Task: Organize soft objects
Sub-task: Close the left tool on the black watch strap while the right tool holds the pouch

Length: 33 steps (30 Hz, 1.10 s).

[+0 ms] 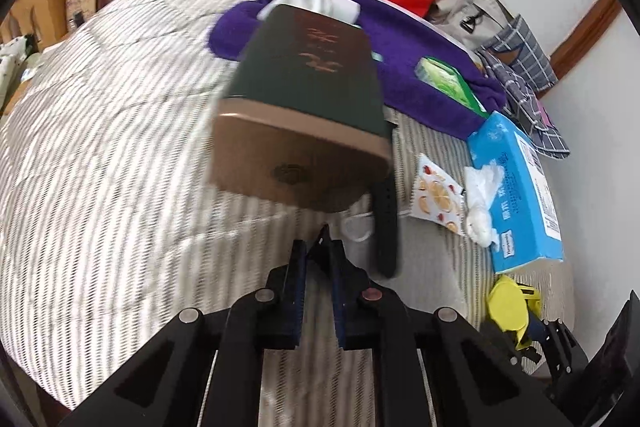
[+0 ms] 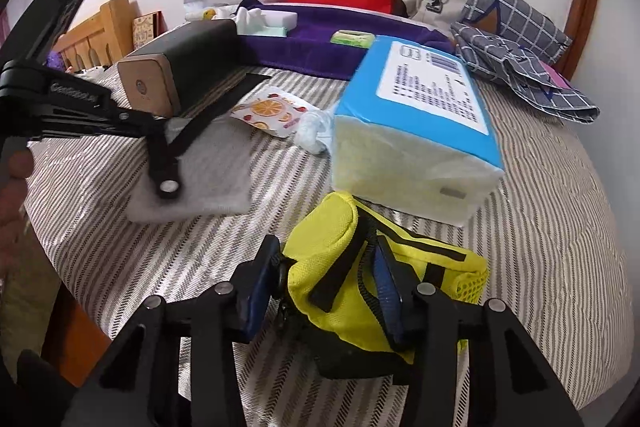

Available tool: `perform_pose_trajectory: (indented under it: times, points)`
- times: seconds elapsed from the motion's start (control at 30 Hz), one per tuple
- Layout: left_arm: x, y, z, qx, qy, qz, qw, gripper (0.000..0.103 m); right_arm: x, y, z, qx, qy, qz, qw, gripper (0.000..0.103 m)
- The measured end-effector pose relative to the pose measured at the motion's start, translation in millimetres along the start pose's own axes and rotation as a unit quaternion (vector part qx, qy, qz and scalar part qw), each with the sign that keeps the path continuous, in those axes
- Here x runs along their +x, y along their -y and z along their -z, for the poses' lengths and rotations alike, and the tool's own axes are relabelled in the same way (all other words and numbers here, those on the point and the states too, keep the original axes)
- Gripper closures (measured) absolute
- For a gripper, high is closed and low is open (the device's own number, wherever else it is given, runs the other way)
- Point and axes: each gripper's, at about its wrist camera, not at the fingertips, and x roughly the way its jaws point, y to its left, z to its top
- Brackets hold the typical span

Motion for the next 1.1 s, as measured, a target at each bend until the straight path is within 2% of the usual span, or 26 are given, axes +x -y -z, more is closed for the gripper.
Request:
perform_pose_trajectory:
  times: [0.27, 0.4, 0.57, 0.63, 0.7, 0.9, 1.03, 1.1]
  points:
    - [-21.3, -45.6, -7.5, -0.036, 0.017, -0.027, 0.9988, 0.092, -3.2, 7.5, 3.0, 0.01, -0.002, 0.006, 1.0, 0.058]
    - [-18.1, -63.2, -13.3, -0.053, 0.002, -0.031, 0.9981, 0.091, -4.2, 7.1, 1.9, 0.009, -0.003, 0.007, 1.0, 0.06]
    - [-17.9, -62.5, -6.3, -0.054, -0.017, -0.041, 0.9976, 0.052, -3.3, 4.9, 0.6, 0.003, -0.008, 0.01, 1.0, 0.061]
    - [-18.6, -55.6, -2.8, -0.046, -0.02, -0.049, 0.9976, 0.046, -2.7, 5.0, 0.5, 0.0, -0.01, 0.01, 1.0, 0.061]
    - [-17.3, -50.1, 3.6, -0.042, -0.023, -0.05, 0.9976, 0.045, -2.1, 4.2, 0.2, -0.005, -0.011, 0.01, 1.0, 0.061]
    - [-8.7, -27.9, 9.4, -0.021, -0.008, -0.092, 0.9955, 0.04, -3.5, 5.2, 0.4, -0.01, -0.013, 0.004, 1.0, 0.061]
    - [-3.2, -16.4, 8.4, -0.006, 0.001, -0.106, 0.9944, 0.039, -2.1, 3.8, -0.2, -0.015, -0.016, 0.005, 1.0, 0.06]
    - [-2.4, -10.9, 8.8, 0.002, 0.013, -0.101, 0.9948, 0.052, -1.0, 3.1, -0.7, -0.017, -0.014, 0.005, 1.0, 0.058]
